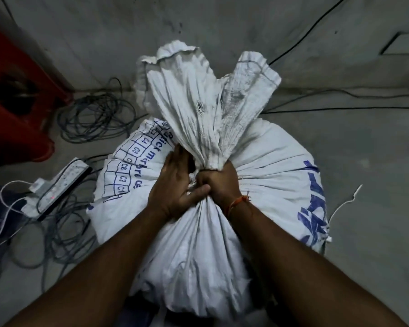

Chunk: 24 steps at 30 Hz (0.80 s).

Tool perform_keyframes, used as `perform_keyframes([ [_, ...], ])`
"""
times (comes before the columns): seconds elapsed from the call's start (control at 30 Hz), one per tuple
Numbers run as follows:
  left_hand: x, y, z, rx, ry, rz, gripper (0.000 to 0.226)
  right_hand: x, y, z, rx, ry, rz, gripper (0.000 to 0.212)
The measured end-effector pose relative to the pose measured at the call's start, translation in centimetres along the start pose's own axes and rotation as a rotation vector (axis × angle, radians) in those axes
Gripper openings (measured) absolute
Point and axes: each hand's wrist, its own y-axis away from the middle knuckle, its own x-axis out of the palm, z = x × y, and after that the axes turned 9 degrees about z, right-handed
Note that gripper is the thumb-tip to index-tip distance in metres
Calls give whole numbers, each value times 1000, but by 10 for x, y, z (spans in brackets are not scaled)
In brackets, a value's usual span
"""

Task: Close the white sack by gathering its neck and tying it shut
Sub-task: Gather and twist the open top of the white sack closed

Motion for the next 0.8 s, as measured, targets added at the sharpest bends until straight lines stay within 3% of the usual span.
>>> perform_keyframes([
  [0.23,18,-6,14,15,-25,5,108,5,-6,-12,60,57,0,32],
  [0.4,13,-2,8,-4,-39,8,106,-2,5,2,17,-93,87,18],
  [0.57,-2,12,-15,-6,114,-95,100,-15,19,17,-31,-222,152,38],
  [0.7,-5,29,-23,-72,119,10,122,-25,30,28,-56,-310,235,48],
  [0.8,-17,42,-15,-186,73,4,128,-30,36,30,-74,-353,230,51],
])
